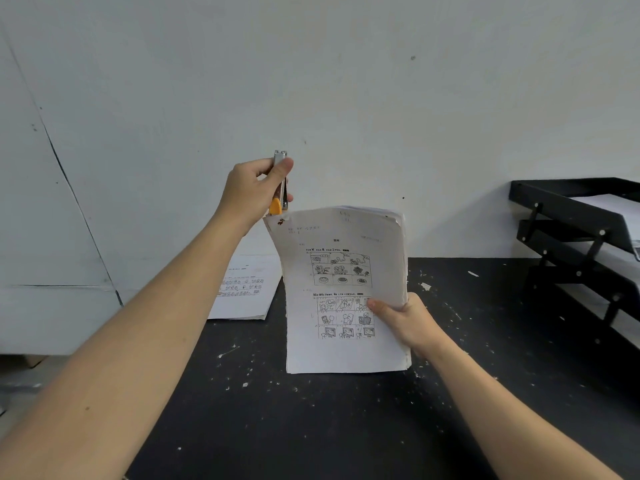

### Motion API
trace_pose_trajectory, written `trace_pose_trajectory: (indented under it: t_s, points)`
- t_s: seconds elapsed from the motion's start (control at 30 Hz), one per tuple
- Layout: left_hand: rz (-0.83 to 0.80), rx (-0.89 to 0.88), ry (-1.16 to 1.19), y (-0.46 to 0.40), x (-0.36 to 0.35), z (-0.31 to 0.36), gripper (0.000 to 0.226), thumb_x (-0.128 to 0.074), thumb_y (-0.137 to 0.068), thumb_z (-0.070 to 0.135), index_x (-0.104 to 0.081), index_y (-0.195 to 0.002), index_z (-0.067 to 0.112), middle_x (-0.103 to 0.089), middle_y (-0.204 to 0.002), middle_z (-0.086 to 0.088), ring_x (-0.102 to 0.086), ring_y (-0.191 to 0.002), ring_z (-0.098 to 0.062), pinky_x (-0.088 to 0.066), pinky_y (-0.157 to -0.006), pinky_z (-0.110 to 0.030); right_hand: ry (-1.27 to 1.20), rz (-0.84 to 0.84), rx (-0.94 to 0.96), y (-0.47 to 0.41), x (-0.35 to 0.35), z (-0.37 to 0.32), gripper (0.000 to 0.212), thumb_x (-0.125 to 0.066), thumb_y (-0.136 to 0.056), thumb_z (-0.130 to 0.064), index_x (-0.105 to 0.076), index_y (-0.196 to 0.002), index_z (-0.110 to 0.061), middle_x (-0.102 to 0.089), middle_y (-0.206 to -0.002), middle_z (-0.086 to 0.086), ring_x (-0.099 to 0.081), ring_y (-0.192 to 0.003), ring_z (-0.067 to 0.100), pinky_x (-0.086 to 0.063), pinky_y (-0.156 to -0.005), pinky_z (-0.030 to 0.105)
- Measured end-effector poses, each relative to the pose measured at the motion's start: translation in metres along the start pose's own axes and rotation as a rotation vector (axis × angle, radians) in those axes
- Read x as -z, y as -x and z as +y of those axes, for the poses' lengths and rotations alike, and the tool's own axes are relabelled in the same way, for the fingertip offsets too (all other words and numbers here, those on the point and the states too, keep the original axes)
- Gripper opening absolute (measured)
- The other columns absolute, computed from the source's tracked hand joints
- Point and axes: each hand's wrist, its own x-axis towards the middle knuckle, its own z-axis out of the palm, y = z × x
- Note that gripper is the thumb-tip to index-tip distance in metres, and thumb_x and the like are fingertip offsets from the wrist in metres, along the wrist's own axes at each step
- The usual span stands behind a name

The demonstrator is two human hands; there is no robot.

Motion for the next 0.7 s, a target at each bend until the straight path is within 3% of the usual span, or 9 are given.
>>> trace_pose_trajectory:
  t_s: [0.17,0.33,0.47,0.6,0.7]
  points:
    - [-0.066,-0.05,-0.044,0.007,-0.003,0.0,0.022,-0.067,-0.096,0.04,-0.071,-0.09,0.019,-0.063,-0.087,-0.007,-0.076,-0.076,-0.021,-0.061,-0.062,-0.036,-0.032,0.007,-0.018,-0.002,0.0,0.003,0.019,-0.067,-0.099,-0.015,-0.074,-0.116,-0.009,-0.079,-0.111,0.01,-0.077,-0.101,0.03,-0.063,-0.089,0.049]
    - [-0.083,-0.073,-0.02,0.014,-0.002,-0.003,0.028,-0.062,-0.098,0.04,-0.071,-0.114,0.018,-0.068,-0.095,-0.003,-0.075,-0.082,-0.015,-0.063,-0.072,-0.034,-0.055,0.024,-0.017,-0.002,0.0,0.004,0.016,-0.067,-0.099,-0.013,-0.075,-0.112,-0.011,-0.08,-0.11,0.01,-0.077,-0.102,0.029,-0.063,-0.09,0.048]
    - [-0.078,-0.111,-0.076,0.013,0.0,-0.007,0.016,-0.062,-0.1,0.033,-0.071,-0.102,0.02,-0.068,-0.119,-0.006,-0.075,-0.079,-0.014,-0.063,-0.072,-0.039,-0.053,0.024,-0.021,-0.001,0.0,0.005,0.015,-0.067,-0.099,-0.013,-0.075,-0.111,-0.011,-0.08,-0.11,0.01,-0.077,-0.102,0.03,-0.063,-0.089,0.046]
    - [-0.084,-0.14,-0.086,0.013,-0.001,-0.007,0.015,-0.066,-0.098,0.031,-0.072,-0.109,0.023,-0.071,-0.12,-0.002,-0.072,-0.078,-0.01,-0.061,-0.067,-0.031,-0.063,0.022,-0.016,-0.002,-0.001,0.005,0.02,-0.066,-0.1,-0.014,-0.074,-0.117,-0.009,-0.079,-0.113,0.01,-0.076,-0.105,0.031,-0.062,-0.09,0.047]
    - [-0.087,-0.15,-0.096,0.013,-0.003,-0.011,0.013,-0.069,-0.096,0.028,-0.072,-0.108,0.023,-0.073,-0.108,0.001,-0.073,-0.079,-0.014,-0.062,-0.076,-0.035,-0.068,0.028,-0.021,-0.001,-0.001,0.005,0.02,-0.066,-0.1,-0.014,-0.073,-0.118,-0.009,-0.079,-0.113,0.01,-0.076,-0.105,0.03,-0.062,-0.091,0.048]
